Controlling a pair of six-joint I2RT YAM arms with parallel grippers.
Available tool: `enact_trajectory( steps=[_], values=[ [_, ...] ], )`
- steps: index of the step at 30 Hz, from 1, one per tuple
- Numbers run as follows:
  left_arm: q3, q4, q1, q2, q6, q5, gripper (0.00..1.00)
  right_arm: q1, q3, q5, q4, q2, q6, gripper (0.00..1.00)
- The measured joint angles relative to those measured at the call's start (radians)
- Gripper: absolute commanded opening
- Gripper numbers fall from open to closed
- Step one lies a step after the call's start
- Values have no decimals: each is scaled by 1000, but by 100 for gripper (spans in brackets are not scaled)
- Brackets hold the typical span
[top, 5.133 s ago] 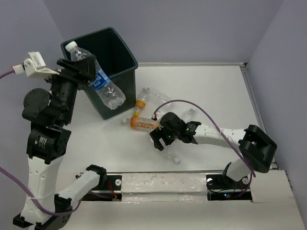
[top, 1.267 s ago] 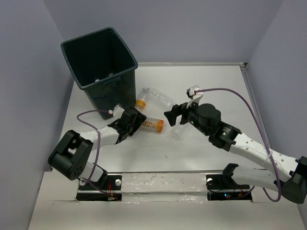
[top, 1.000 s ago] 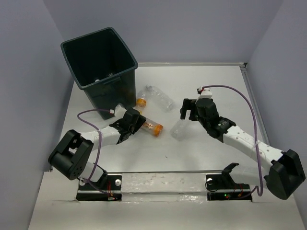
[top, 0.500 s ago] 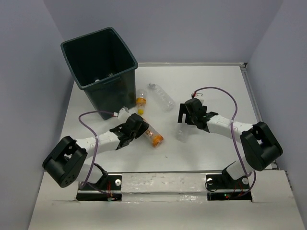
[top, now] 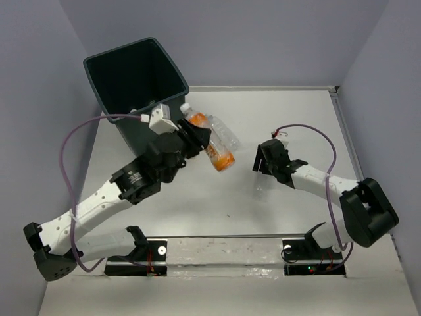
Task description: Put the plastic bottles in the bin
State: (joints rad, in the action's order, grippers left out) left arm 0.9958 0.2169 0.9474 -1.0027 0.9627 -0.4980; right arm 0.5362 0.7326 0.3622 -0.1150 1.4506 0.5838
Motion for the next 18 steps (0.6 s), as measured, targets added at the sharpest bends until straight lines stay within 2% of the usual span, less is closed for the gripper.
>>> enact_trajectory(
  steps=[4, 5, 10, 13, 18],
  values=[
    [315, -12, 0, -21, -219, -108, 42, 0, -39, -2, -5, -128, 1, 38],
    [417, -64, 0, -37, -307, -146, 42, 0, -49, -3, -5, -169, 0, 39],
    [687, -229, -21, -112, -640, -286, 42, 0, -76, -52, 4, -357, -8, 38],
    [803, -339, -104, -175, -804, -332, 42, 0, -72, -94, 11, -427, -15, 37],
    [880, -431, -347, -293, -987, -378, 44, 2, -38, -161, 11, -498, -31, 37]
  ],
)
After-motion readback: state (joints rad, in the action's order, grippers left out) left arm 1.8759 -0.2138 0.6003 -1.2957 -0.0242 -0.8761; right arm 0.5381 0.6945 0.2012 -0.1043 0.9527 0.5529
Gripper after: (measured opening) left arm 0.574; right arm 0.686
